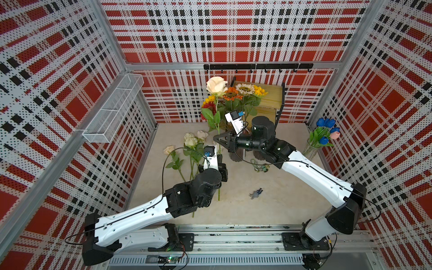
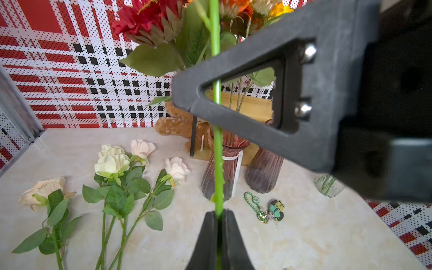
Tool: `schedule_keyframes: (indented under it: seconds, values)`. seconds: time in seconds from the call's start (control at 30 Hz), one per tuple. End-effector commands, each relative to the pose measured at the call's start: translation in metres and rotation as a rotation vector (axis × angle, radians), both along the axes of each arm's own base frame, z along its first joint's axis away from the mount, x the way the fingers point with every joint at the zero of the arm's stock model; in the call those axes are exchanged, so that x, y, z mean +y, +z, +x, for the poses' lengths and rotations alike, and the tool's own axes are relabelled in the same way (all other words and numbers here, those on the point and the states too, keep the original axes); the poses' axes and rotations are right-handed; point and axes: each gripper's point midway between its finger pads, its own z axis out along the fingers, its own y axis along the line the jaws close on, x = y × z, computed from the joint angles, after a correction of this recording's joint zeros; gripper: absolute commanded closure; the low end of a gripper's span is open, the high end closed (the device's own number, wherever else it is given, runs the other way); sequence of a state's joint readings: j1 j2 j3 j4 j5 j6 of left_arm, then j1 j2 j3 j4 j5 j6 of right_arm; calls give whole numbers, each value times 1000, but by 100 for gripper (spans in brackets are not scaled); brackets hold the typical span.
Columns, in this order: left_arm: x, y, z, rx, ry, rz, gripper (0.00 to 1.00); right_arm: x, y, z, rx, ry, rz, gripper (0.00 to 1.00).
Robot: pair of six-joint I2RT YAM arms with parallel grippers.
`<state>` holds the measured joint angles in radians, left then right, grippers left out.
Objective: Arrange the flowers in different vases according to their variety
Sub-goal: Insert the flower into the vase.
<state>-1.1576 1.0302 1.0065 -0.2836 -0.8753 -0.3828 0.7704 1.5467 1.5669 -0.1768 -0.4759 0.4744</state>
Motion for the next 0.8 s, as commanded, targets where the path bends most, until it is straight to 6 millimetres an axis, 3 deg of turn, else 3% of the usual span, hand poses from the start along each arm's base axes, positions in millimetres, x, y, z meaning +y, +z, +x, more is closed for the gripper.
schedule_keyframes:
  seconds: [0.0,0.03,0.17,0.23,0.37,0.5,0.63,0.77]
  values:
    - [5,25,1,-38,24,-70,60,-13,24,-4,-54,-42,31,100]
    - [8,24,1,-36,32,-73,52,-15,28,-4,-62,-53,35,100]
    - [34,15,8,3,90,-94,41,-30,43,-2,-104,-125,33,100]
    - [57,3,15,48,139,-99,39,-41,49,1,-131,-182,18,100]
    - [124,-36,36,189,311,-142,38,-72,63,7,-219,-328,-43,100]
    - [177,-69,48,292,401,-232,38,-122,76,19,-337,-571,-138,100]
    - [205,-96,55,387,448,-263,35,-197,93,28,-442,-934,-175,100]
    - [217,-121,63,482,477,-243,34,-252,106,24,-555,-1103,-59,100]
